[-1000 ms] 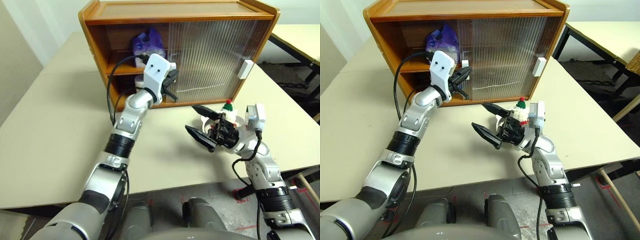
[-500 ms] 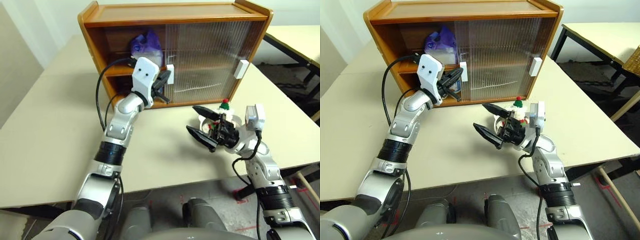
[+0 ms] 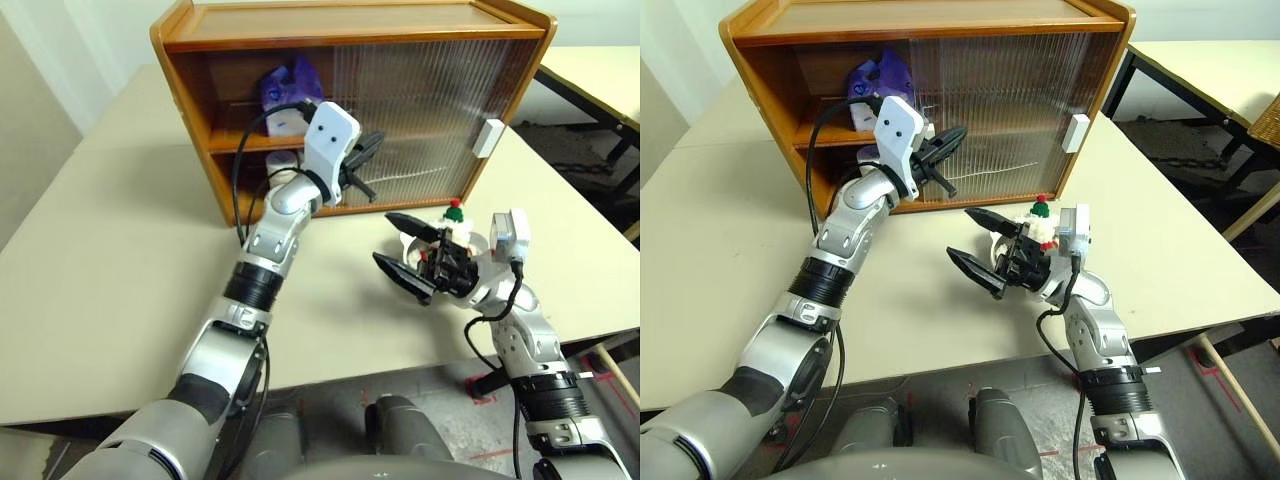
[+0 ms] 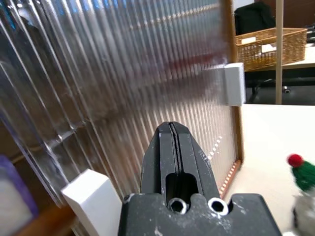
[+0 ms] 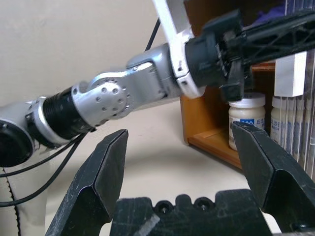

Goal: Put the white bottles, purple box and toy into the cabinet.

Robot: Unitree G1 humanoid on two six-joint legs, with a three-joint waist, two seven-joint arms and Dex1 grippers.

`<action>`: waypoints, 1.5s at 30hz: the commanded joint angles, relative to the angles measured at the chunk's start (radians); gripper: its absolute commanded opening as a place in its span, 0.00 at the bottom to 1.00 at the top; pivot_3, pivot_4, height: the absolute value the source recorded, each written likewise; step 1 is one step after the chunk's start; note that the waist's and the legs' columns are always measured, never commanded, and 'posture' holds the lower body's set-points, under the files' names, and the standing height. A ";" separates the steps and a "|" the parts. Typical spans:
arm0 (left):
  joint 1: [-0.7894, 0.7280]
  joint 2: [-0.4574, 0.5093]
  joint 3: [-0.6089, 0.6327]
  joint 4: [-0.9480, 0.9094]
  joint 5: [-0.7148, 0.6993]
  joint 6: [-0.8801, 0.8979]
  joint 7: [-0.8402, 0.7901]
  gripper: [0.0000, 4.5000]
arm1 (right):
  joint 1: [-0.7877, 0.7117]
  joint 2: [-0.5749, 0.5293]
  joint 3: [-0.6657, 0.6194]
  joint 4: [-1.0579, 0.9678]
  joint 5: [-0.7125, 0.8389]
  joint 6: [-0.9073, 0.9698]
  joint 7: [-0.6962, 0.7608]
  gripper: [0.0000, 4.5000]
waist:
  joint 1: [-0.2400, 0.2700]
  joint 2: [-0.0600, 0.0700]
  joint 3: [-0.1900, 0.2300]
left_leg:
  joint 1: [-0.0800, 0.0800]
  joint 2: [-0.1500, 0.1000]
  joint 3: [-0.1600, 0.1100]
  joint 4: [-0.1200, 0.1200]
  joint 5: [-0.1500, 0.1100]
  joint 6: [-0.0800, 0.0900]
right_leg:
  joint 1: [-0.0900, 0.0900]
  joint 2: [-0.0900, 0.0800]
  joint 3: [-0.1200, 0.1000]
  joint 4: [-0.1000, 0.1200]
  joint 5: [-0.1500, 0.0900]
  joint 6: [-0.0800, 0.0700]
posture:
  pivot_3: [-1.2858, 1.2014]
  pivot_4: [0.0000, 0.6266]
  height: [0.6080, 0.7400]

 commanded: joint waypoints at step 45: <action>0.197 0.176 0.148 -0.260 0.027 0.217 0.171 0.01 | 0.047 -0.011 0.004 -0.105 0.029 0.063 -0.028 1.00 | -0.007 -0.002 0.003 | 0.008 0.002 0.011 0.000 -0.002 -0.003 | -0.001 0.002 0.012 0.009 0.001 0.000 | 0.55 0.03 1.00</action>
